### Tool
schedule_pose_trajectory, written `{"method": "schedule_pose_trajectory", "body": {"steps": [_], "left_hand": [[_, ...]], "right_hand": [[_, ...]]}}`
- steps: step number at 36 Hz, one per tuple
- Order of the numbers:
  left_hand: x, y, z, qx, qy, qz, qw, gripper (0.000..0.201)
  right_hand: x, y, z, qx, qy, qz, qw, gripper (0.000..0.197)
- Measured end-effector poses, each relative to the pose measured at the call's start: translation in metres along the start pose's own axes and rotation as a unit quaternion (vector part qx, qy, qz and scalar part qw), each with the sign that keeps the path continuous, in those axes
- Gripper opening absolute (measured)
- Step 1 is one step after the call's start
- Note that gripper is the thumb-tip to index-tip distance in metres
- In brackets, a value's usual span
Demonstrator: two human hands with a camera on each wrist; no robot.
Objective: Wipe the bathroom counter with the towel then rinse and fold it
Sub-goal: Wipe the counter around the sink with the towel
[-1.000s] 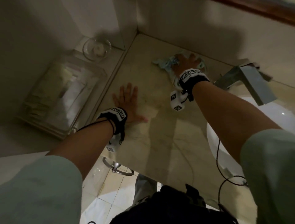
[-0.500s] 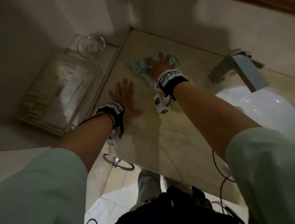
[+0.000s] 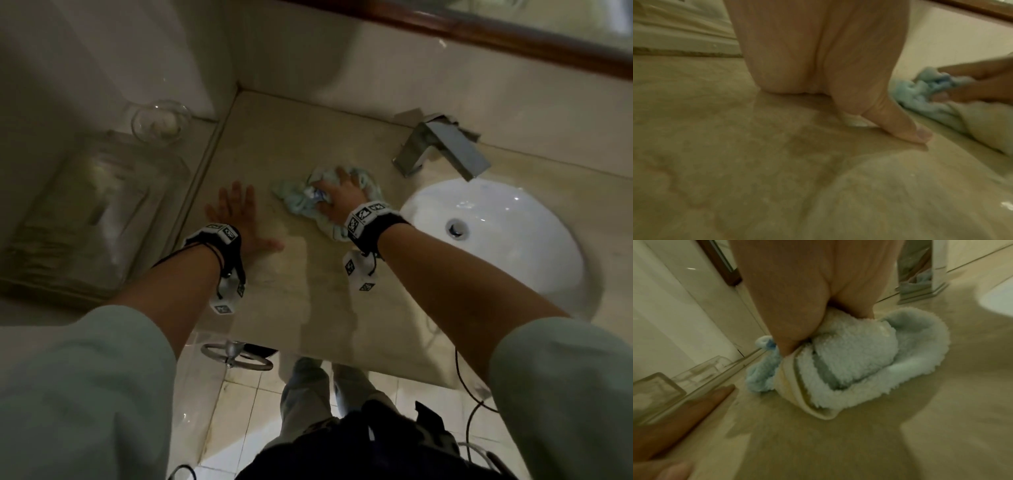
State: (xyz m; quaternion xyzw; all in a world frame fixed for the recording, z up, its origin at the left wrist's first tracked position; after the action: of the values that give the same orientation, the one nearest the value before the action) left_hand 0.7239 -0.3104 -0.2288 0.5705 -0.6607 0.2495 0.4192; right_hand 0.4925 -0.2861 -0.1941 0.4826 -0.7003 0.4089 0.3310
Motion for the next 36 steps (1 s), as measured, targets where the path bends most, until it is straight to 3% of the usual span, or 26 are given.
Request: {"method": "schedule_pose_trajectory", "body": {"steps": [9,17,28,36], "left_hand": [[0.004,0.005,-0.007,0.021,-0.026,-0.01,0.999,0.137],[0.002,0.004,-0.013,0.002,-0.039,-0.011,0.999,0.13],[-0.003,0.002,-0.007,0.003,-0.052,0.0,0.999,0.131],[-0.002,0.006,-0.01,0.009,-0.054,-0.014,0.998,0.129]], "right_hand": [[-0.025,0.015,-0.053,-0.009,0.025,-0.016,1.0,0.051],[-0.041,0.013,-0.078,-0.03,0.041,-0.019,0.999,0.052],[-0.032,0.014,-0.063,-0.035,0.005,-0.033,0.999,0.049],[-0.01,0.019,-0.02,-0.043,0.023,0.006,0.999,0.049]]}}
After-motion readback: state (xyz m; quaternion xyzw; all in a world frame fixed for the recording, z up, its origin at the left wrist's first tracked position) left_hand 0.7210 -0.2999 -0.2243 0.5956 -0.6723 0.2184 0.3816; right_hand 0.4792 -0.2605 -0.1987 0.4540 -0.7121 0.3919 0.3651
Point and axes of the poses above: each hand's wrist, its own z-axis towards the middle knuckle, its own x-axis out of the back of the hand, y = z × x, the point moved 1 cm from there along z, towards the middle knuckle, and after that the axes turned 1 degree about -z, right-handed, at the moved point
